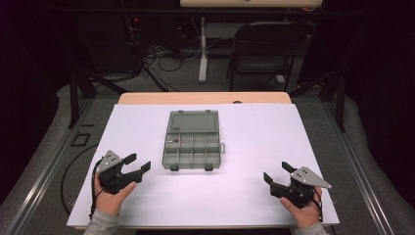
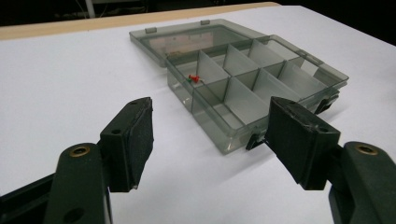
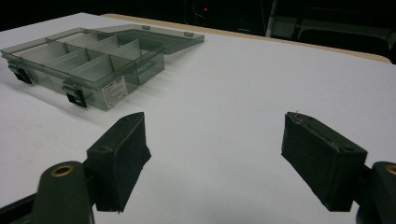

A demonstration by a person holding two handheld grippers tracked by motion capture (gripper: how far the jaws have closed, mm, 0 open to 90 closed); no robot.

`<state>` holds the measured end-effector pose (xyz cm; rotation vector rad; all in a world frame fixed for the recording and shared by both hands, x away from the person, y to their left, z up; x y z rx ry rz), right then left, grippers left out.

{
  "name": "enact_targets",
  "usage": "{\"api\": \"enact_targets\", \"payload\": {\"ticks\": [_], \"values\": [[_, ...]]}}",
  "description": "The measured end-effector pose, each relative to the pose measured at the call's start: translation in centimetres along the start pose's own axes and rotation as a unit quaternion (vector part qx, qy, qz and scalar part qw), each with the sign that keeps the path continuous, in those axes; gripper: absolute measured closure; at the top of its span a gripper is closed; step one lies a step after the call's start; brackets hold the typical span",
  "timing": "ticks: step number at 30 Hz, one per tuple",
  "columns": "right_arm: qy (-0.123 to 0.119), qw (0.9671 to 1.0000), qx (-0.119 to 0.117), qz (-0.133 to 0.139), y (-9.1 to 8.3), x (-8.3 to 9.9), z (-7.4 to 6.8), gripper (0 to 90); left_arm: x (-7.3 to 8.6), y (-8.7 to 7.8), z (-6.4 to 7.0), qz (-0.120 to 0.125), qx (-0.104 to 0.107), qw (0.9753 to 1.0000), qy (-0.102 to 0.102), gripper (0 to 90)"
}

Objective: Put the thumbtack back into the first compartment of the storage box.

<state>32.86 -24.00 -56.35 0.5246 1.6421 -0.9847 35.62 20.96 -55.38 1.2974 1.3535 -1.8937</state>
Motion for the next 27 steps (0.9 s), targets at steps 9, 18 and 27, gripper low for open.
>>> {"api": "enact_targets", "payload": {"ticks": [9,18,27], "values": [[-0.002,1.0,-0.003,0.002,-0.1,-0.1,-0.1,21.6,1.3,1.0,-0.2,0.001,0.001,1.0,0.004,32.2],[-0.002,1.0,-0.006,0.0,0.0,-0.1,-0.2,21.7,2.1,2.4,-0.1,-0.018,0.012,0.9998,0.007,32.2],[-0.004,1.0,-0.008,-0.003,0.0,0.0,-0.2,21.7,2.4,2.8,0.1,-0.029,0.016,0.9993,0.016,31.7]]}}
Point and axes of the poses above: each handheld gripper's, and its own axes: y roughly forward along the jaws, x roughly out of its underside, z roughly to its right, the point moved 8 cm from there along y, roughly forward along the jaws, and after that the axes turned 9 degrees about -x, right-handed, at the moved point
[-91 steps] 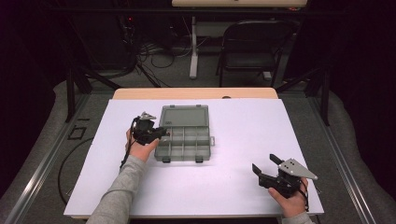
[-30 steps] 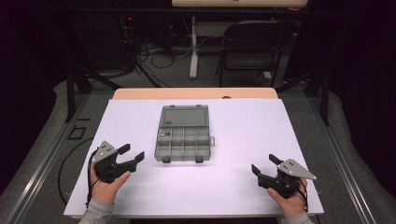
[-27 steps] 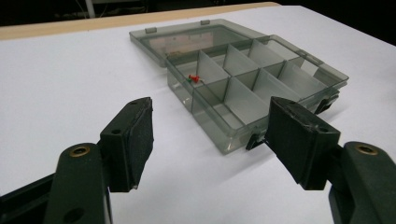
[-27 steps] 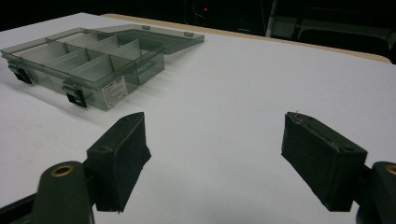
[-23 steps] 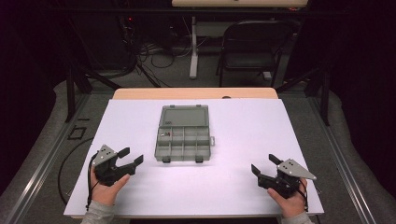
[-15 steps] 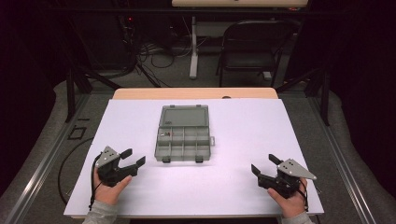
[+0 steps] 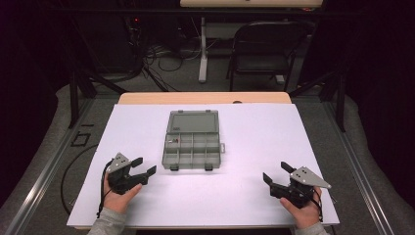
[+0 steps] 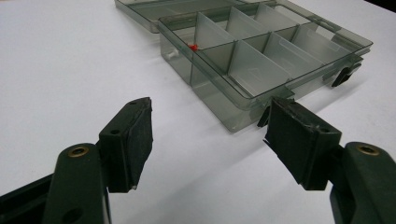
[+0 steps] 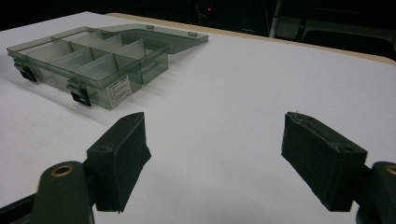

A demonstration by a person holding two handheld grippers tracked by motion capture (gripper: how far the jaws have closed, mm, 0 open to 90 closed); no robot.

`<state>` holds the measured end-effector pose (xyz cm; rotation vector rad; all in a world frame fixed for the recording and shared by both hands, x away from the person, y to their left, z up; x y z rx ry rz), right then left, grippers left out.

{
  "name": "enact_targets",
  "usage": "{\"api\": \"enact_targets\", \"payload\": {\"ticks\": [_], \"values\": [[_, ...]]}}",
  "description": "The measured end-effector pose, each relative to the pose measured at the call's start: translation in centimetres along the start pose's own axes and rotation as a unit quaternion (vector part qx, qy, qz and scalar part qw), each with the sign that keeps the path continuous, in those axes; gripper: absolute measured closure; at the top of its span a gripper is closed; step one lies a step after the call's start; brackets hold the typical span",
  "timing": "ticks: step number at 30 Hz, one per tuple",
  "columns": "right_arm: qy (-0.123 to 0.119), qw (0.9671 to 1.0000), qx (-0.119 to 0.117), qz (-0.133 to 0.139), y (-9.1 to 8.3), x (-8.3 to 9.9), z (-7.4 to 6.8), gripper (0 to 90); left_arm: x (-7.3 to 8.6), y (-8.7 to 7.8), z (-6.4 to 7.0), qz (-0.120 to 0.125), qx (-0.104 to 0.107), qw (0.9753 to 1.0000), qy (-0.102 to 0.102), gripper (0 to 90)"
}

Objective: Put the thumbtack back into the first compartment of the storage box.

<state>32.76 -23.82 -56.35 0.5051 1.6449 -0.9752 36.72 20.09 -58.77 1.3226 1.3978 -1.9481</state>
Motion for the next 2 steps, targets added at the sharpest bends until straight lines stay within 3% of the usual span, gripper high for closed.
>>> {"api": "enact_targets", "payload": {"ticks": [2], "values": [[0.0,1.0,0.0,0.0,-0.01,0.01,-0.04,21.6,-0.04,0.02,0.02,0.001,0.0,1.0,-0.001,31.7]]}}
Point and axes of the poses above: each handheld gripper's, and its own axes: y roughly forward along the jaws, x roughly out of its underside, z roughly to its right, the point moved 8 cm from there along y, roughly forward along the jaws, and after that the axes turned 9 degrees about -x, right-handed, at the moved point
